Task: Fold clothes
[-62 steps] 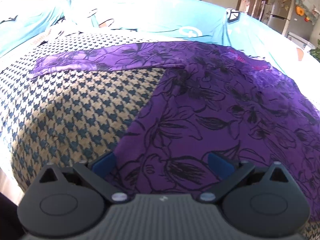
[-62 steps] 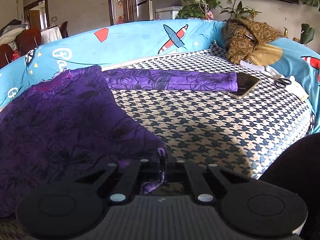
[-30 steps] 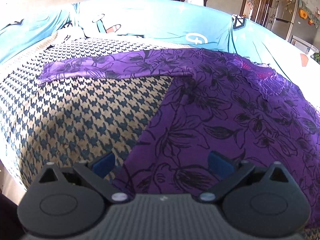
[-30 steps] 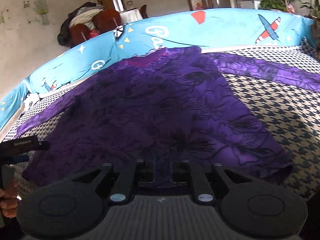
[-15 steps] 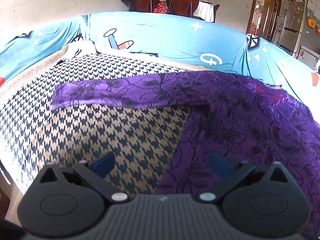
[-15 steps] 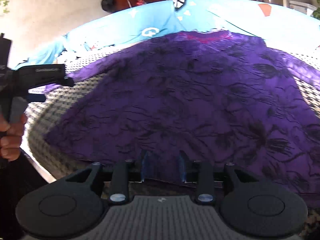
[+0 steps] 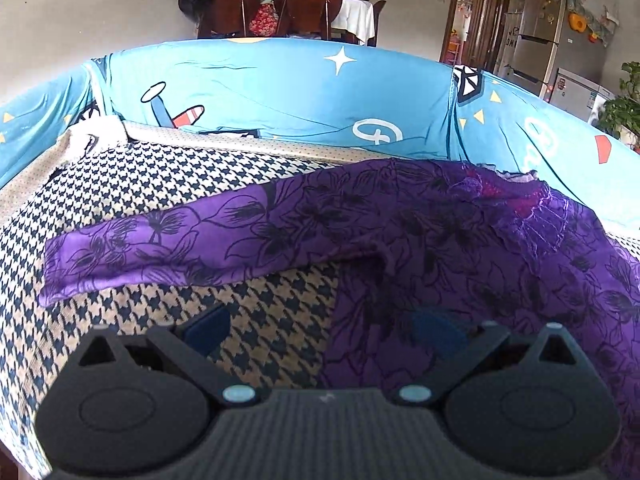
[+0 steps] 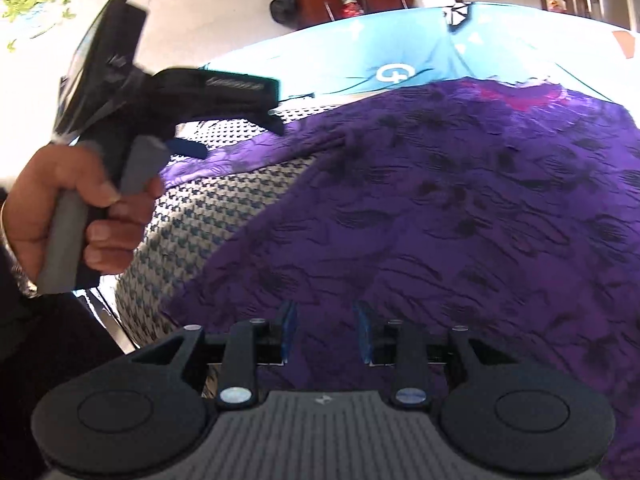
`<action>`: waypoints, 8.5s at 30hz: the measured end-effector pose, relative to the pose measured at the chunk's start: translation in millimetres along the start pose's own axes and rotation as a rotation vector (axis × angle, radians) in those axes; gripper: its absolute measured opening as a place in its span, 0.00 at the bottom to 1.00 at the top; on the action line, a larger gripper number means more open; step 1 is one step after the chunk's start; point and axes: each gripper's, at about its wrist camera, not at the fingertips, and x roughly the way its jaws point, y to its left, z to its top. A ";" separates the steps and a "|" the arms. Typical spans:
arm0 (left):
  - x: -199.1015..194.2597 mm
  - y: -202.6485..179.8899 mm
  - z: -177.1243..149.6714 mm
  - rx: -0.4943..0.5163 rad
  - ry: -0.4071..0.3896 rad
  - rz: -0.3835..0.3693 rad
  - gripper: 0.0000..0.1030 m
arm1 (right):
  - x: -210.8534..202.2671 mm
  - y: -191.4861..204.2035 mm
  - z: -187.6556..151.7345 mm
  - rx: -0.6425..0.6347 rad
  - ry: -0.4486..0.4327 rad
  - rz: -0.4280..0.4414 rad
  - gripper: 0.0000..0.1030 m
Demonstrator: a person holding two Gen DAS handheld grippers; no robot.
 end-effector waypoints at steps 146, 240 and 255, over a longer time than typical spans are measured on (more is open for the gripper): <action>19.5 -38.1 -16.6 0.143 0.097 -0.080 1.00 | -15.4 -14.5 5.7 -0.007 -0.015 -0.162 0.46; -22.4 -144.5 -132.9 0.264 0.105 -0.095 1.00 | -93.7 -139.8 -48.4 0.274 -0.014 -0.595 0.69; -37.2 -141.7 -144.0 0.247 0.140 -0.085 1.00 | -102.0 -145.1 -40.4 0.269 0.071 -0.535 0.73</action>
